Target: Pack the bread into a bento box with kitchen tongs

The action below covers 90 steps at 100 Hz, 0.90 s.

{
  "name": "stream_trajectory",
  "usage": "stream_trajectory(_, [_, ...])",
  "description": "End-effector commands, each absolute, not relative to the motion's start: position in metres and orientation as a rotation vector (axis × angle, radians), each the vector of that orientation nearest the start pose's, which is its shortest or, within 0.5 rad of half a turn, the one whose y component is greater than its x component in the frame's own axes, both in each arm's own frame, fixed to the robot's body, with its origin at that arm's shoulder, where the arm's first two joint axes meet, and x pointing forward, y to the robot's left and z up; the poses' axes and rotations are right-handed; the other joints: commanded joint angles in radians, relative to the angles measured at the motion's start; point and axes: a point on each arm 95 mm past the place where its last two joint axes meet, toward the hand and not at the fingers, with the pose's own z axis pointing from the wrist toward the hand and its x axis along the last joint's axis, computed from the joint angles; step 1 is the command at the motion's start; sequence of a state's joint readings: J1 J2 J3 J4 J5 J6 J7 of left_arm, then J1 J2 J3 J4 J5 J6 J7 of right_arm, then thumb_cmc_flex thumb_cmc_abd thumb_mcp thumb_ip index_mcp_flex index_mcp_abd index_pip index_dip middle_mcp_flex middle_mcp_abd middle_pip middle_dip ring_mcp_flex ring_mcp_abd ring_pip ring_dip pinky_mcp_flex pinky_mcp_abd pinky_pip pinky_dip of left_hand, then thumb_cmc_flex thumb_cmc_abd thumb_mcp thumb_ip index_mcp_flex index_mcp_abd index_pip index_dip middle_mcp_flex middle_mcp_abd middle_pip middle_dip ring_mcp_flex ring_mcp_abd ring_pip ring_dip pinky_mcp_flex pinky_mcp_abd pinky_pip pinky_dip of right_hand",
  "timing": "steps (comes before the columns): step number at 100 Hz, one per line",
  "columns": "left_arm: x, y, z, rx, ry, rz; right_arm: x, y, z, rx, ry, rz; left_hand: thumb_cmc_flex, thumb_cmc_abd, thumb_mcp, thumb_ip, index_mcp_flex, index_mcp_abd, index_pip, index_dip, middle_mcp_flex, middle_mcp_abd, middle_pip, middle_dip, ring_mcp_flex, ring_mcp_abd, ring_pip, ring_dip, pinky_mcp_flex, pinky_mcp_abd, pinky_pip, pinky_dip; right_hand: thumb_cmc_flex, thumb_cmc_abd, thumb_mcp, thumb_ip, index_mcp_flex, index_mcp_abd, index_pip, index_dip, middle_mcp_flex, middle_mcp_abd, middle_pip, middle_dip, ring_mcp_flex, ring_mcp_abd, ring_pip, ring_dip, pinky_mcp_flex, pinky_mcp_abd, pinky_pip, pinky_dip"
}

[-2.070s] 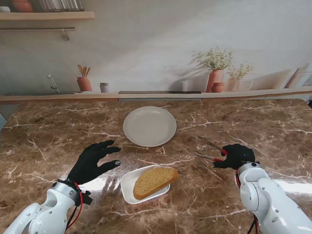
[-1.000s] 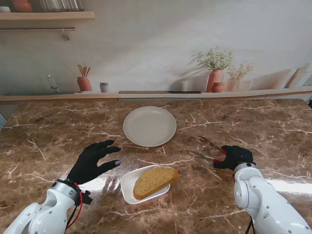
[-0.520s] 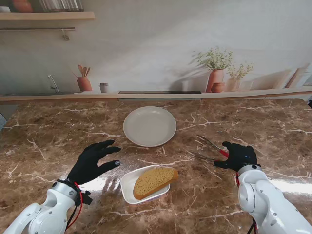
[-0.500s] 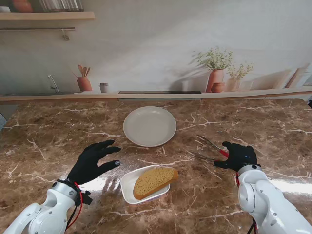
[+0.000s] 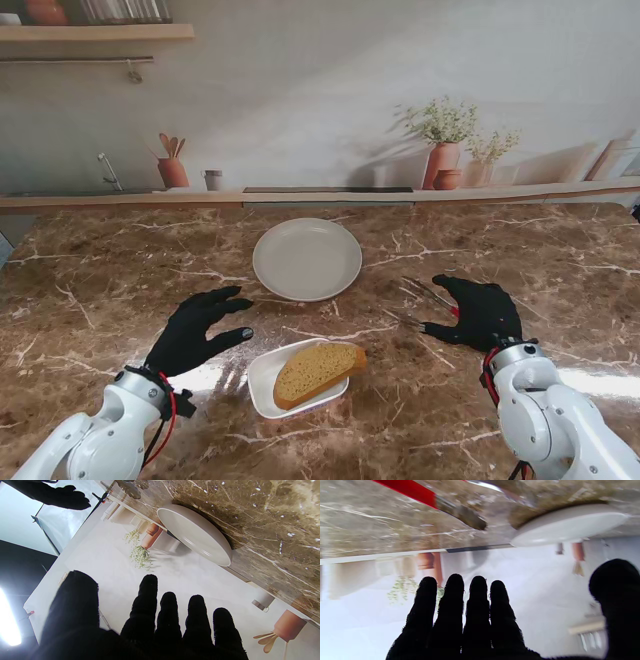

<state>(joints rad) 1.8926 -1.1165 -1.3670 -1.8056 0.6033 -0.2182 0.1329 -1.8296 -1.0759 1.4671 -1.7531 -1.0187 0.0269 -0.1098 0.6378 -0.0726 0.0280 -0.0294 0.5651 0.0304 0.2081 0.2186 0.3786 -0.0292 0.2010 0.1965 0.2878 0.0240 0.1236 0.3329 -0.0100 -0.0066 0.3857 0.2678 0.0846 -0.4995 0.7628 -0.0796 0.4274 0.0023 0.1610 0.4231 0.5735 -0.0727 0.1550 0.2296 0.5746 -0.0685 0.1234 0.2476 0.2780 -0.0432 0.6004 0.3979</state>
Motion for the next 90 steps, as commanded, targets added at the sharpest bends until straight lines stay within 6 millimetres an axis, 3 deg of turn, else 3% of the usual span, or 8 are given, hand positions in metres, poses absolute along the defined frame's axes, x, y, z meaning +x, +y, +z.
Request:
stream_trajectory(1, [0.318, 0.003, -0.323, -1.527, 1.187, -1.958, 0.346, -0.065, -0.313, 1.247, 1.300, 1.413, -0.014, 0.034, -0.039, 0.007, -0.025, 0.001, -0.027, -0.019, -0.017, -0.018, -0.017, -0.008, -0.027, -0.039, -0.026, -0.012, -0.006, -0.005, 0.011, 0.018, -0.046, 0.023, -0.010, 0.037, 0.004, -0.009, -0.024, -0.008, 0.011, 0.003, -0.025, -0.027, -0.031, -0.027, -0.016, -0.035, -0.004, -0.047, -0.033, -0.035])
stream_trajectory(24, [0.322, -0.002, -0.318, -1.516, 1.185, -1.986, 0.338, -0.041, -0.302, 1.207, 1.307, 1.616, -0.019, 0.036, -0.037, 0.008, -0.040, 0.001, -0.038, -0.030, -0.033, -0.026, -0.018, -0.009, -0.032, -0.042, -0.026, -0.012, -0.006, -0.017, 0.038, 0.024, -0.081, 0.064, -0.009, 0.050, 0.009, -0.011, -0.027, -0.017, 0.005, 0.007, -0.039, -0.051, -0.039, -0.029, -0.020, -0.057, -0.006, -0.056, -0.033, -0.073])
stream_trajectory(51, [0.325, -0.007, -0.314, -1.505, 1.191, -2.009, 0.334, -0.022, -0.303, 1.240, 1.299, 1.757, -0.021, 0.038, -0.036, 0.009, -0.049, 0.005, -0.042, -0.038, -0.045, -0.029, -0.016, -0.008, -0.035, -0.052, -0.025, -0.011, -0.002, -0.056, 0.068, 0.025, -0.104, 0.110, -0.013, 0.057, 0.010, -0.008, -0.031, -0.025, -0.005, 0.010, -0.045, -0.068, -0.053, -0.033, -0.023, -0.071, -0.012, -0.064, -0.029, -0.103])
stream_trajectory(90, [0.327, -0.010, -0.312, -1.500, 1.176, -2.034, 0.328, -0.011, -0.311, 1.291, 1.296, 1.829, -0.029, 0.041, -0.036, 0.010, -0.052, 0.009, -0.043, -0.044, -0.046, -0.024, -0.012, -0.006, -0.035, -0.056, -0.027, -0.012, -0.003, -0.063, 0.083, 0.009, -0.115, 0.171, -0.037, 0.060, 0.004, -0.001, -0.034, -0.033, -0.017, 0.014, -0.048, -0.085, -0.059, -0.032, -0.022, -0.083, -0.013, -0.062, -0.020, -0.132])
